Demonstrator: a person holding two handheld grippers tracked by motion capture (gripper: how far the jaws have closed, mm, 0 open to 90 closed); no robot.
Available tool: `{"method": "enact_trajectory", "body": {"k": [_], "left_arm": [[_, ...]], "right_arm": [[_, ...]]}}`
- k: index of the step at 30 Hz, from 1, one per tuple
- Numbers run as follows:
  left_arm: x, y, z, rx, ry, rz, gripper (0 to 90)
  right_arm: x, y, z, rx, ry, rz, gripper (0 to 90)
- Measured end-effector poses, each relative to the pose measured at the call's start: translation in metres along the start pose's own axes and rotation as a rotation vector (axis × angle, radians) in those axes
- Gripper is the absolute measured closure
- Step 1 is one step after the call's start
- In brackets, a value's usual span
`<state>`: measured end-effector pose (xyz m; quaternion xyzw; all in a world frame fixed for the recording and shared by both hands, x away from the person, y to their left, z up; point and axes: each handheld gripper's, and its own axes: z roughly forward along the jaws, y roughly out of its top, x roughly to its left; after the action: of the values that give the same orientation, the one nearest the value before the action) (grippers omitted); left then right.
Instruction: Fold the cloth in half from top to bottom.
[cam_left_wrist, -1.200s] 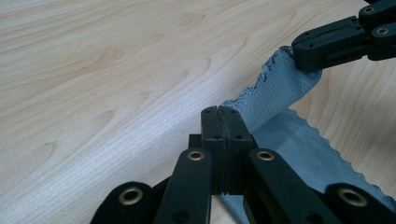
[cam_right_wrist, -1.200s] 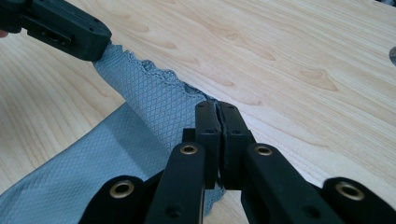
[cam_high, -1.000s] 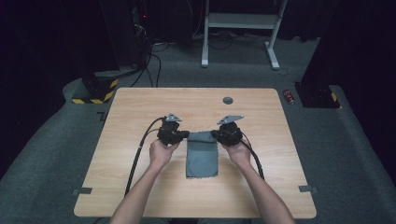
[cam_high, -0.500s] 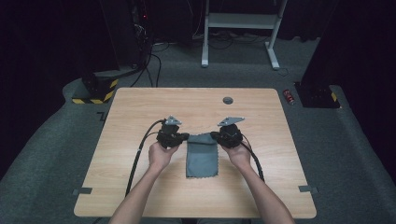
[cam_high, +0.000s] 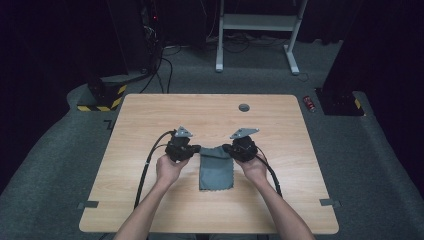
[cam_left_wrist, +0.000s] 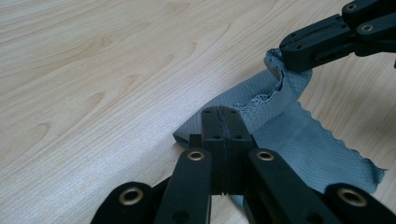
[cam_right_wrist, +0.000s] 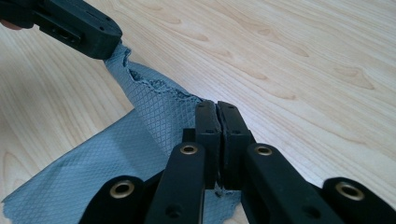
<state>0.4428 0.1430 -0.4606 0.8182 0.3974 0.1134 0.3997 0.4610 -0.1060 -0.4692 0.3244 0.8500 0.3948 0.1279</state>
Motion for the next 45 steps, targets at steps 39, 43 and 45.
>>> {"method": "enact_trajectory", "body": {"k": [39,43,45], "left_arm": [[-0.025,-0.023,-0.010,-0.035,-0.066,-0.004,90.0],[-0.026,-0.024,-0.011,-0.047,-0.070,-0.008,90.0],[-0.027,-0.025,-0.012,-0.051,-0.073,-0.015,90.0]], "right_arm": [[0.009,-0.028,-0.027,-0.050,0.045,0.019,87.9],[0.009,-0.030,-0.028,-0.044,0.044,0.038,87.8],[0.011,-0.031,-0.028,-0.040,0.047,0.041,87.8]]}}
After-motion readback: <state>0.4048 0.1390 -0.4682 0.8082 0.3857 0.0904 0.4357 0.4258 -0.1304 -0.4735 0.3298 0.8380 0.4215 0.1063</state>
